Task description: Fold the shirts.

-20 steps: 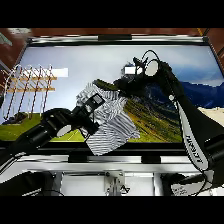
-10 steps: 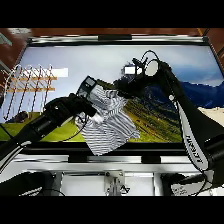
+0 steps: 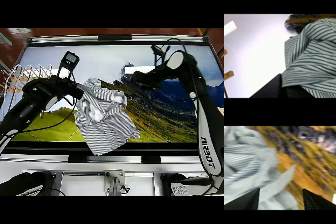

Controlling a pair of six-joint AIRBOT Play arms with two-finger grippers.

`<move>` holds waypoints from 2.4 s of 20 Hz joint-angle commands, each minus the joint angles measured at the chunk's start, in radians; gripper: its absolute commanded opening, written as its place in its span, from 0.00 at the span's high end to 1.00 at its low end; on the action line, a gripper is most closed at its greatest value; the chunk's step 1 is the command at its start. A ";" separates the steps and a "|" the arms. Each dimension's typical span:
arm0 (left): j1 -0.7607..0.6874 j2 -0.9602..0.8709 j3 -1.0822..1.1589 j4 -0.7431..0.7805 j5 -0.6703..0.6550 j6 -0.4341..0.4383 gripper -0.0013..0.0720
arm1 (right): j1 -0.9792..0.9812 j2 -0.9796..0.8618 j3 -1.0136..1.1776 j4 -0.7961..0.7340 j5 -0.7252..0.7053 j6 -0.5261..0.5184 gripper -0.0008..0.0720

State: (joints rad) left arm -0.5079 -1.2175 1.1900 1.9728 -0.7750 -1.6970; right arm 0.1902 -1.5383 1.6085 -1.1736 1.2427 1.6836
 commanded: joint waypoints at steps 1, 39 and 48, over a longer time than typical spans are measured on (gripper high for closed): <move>0.065 -0.005 0.014 -0.068 -0.046 0.010 0.86 | -0.034 0.020 -0.016 -0.135 0.108 -0.073 0.09; 0.026 0.047 0.779 -0.501 -0.052 0.161 0.89 | 0.354 0.552 0.067 -0.697 -0.439 0.124 0.87; 0.024 0.090 0.790 -0.409 -0.453 0.161 0.91 | 0.354 0.551 0.231 -0.447 0.159 0.130 0.87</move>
State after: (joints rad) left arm -0.4839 -1.1316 2.0182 1.4990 -1.0359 -1.5383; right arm 0.5446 -0.9627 1.8141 -1.7058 1.1210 1.8107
